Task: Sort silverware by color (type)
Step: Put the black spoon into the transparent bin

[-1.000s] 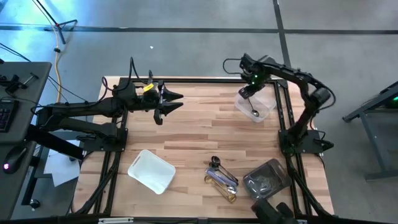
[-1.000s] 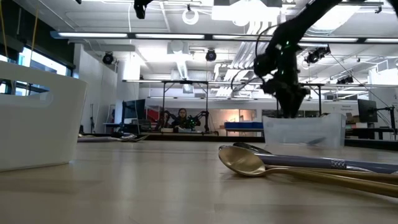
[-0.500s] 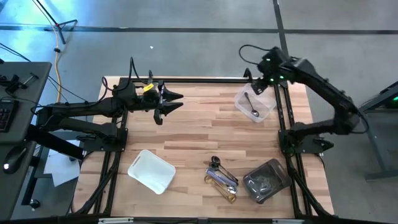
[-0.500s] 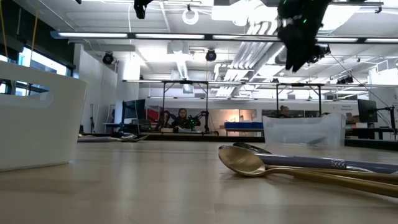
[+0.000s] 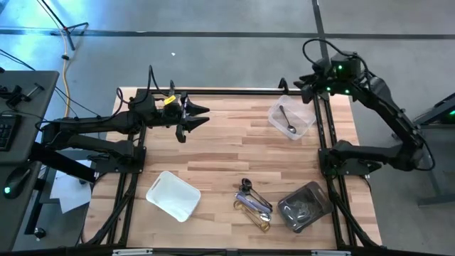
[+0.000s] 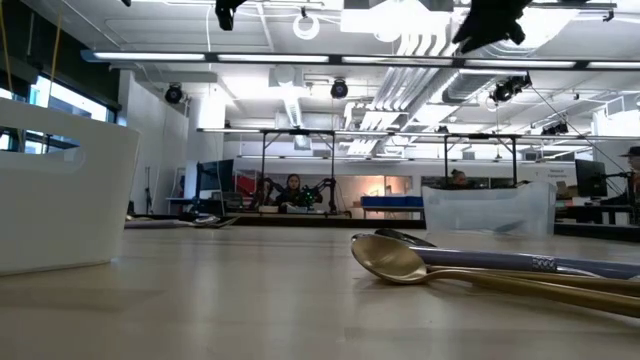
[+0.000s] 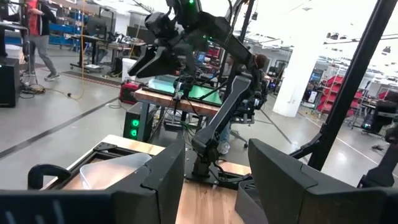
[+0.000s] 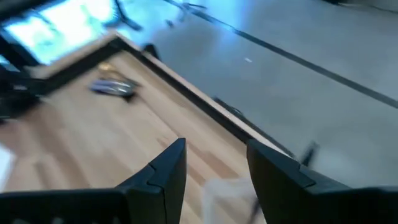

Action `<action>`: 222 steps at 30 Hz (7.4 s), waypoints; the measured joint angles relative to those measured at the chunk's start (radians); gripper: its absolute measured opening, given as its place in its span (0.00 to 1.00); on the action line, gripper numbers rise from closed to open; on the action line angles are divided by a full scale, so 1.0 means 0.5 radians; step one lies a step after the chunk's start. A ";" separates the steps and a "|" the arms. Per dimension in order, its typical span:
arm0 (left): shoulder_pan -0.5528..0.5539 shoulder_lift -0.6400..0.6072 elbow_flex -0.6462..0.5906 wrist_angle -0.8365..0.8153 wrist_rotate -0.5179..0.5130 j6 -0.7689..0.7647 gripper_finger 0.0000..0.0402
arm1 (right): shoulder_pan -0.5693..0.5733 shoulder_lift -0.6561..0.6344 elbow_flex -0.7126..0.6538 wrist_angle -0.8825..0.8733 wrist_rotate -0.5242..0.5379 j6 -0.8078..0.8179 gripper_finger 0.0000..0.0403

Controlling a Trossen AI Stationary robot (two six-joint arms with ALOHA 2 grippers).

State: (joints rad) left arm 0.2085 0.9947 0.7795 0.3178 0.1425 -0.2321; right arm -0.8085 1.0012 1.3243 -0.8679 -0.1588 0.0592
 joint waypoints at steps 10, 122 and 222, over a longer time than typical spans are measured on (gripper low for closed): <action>0.000 0.000 0.000 -0.014 0.000 0.000 0.42 | 0.395 0.023 -0.150 0.518 -0.484 0.112 0.38; 0.836 1.216 0.716 -2.569 -0.322 -0.135 0.42 | 1.469 0.176 -0.535 1.551 0.239 0.032 0.00; 1.141 1.711 0.563 -2.207 -0.175 0.251 0.42 | 1.469 0.175 -0.535 1.366 0.259 0.038 0.00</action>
State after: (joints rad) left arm 0.7788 1.8503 1.0611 -0.7857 0.0551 -0.1068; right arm -0.0742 1.0889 1.0569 -0.1850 -0.0292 0.0784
